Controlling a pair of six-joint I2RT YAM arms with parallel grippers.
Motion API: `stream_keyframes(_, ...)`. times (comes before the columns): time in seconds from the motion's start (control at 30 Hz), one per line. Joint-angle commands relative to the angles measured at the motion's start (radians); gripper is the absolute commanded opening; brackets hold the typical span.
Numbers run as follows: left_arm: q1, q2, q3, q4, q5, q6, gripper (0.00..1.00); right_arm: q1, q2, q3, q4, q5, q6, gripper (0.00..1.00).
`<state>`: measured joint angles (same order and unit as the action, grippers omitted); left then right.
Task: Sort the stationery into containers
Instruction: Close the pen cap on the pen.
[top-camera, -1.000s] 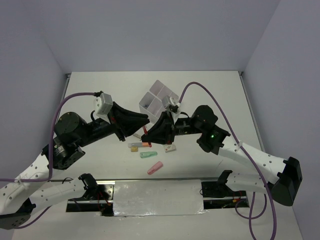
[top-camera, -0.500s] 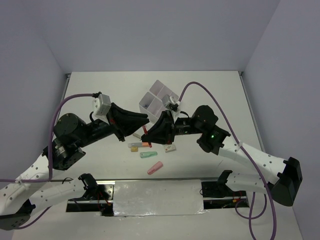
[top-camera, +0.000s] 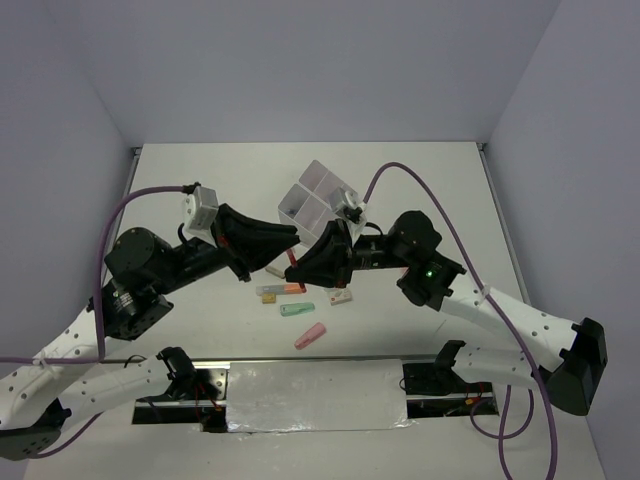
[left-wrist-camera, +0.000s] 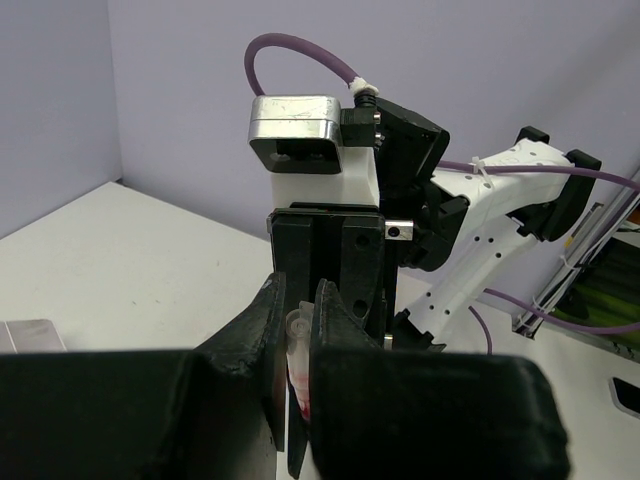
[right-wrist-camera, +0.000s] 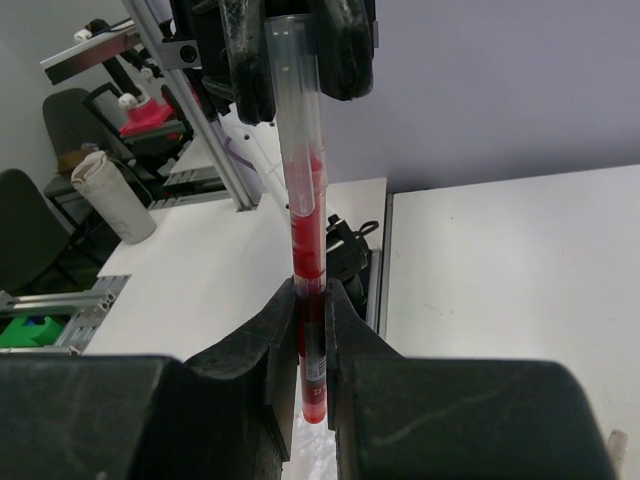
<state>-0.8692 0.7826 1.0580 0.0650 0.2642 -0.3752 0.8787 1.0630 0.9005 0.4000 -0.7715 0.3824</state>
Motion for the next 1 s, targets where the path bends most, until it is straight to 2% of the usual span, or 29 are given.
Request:
stream_keyframes(0.0, -0.002, 0.014, -0.02, -0.042, 0.026, -0.019, 0.0, -0.012, -0.028, 0.1, 0.085, 0.022, -0.033, 0.0)
stream_keyframes(0.23, -0.002, 0.023, -0.036, -0.053, 0.029, -0.034, 0.0, -0.017, -0.032, 0.163, 0.017, 0.037, -0.091, 0.0)
stream_keyframes(0.53, -0.002, 0.04, -0.072, -0.051, 0.029, -0.041, 0.0, -0.027, 0.008, 0.228, 0.042, 0.015, -0.06, 0.0)
stream_keyframes(0.67, -0.002, 0.047, -0.069, -0.062, 0.024, -0.024, 0.0, -0.03, 0.02, 0.285, -0.006, 0.006, -0.082, 0.0)
stream_keyframes(0.8, -0.002, 0.052, -0.081, -0.142, 0.003, 0.013, 0.0, -0.037, 0.028, 0.316, -0.047, 0.0, -0.097, 0.0)
stream_keyframes(0.97, 0.004, 0.063, -0.121, -0.125, 0.052, 0.002, 0.0, -0.063, 0.029, 0.321, -0.035, -0.006, -0.077, 0.0)
